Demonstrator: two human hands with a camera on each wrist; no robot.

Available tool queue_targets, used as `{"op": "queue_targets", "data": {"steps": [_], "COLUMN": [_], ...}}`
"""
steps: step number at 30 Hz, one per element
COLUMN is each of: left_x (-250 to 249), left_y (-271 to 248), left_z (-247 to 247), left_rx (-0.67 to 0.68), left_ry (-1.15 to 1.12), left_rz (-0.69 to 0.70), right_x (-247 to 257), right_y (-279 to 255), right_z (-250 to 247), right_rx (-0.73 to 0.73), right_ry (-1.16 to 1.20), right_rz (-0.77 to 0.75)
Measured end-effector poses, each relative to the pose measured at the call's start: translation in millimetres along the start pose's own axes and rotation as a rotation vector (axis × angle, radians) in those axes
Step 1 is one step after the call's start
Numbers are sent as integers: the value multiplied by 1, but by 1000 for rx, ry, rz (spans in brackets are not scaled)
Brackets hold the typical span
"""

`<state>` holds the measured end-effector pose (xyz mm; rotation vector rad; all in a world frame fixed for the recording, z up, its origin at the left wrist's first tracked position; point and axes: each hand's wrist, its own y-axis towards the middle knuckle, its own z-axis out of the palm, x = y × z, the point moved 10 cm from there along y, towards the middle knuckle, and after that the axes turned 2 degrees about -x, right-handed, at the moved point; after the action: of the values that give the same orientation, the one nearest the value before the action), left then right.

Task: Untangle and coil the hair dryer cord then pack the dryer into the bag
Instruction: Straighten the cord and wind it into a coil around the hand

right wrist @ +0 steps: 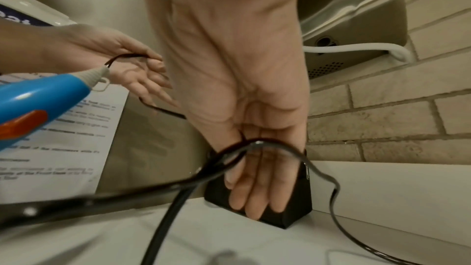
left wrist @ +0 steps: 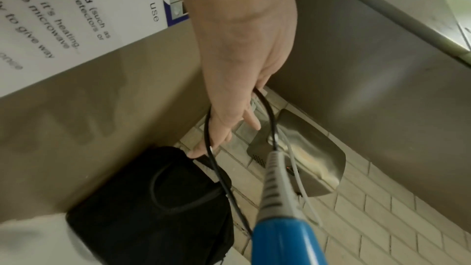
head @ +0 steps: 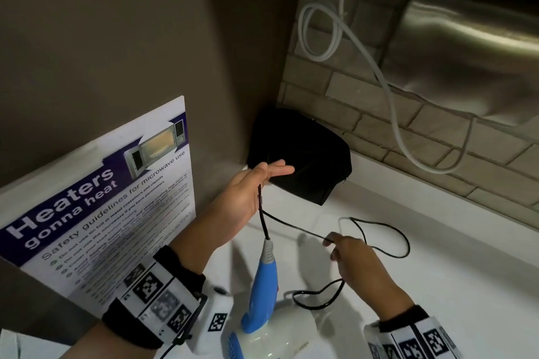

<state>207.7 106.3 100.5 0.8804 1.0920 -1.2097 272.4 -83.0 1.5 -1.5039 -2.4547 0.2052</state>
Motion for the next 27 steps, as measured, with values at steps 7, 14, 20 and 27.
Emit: {"op": "queue_targets", "data": {"steps": [7,14,20,27], "left_x": [-4,10,24,28], "left_y": [8,10,13,12], "left_z": [-24,-34,-35,-14], "left_rx": [-136,-135,-172,70], "left_ry": [188,-3,-159,-77], "left_rz": [156,82,-51,-126], "right_x": [33,42,55,69], "right_y": [-22,-48,-68,-76], "right_z": [-36,-20,-41,-134], "right_rx": [4,176,213,-326], "right_ry": [595,239,260,434], "right_rz": [-206,-250,-356,-592]}}
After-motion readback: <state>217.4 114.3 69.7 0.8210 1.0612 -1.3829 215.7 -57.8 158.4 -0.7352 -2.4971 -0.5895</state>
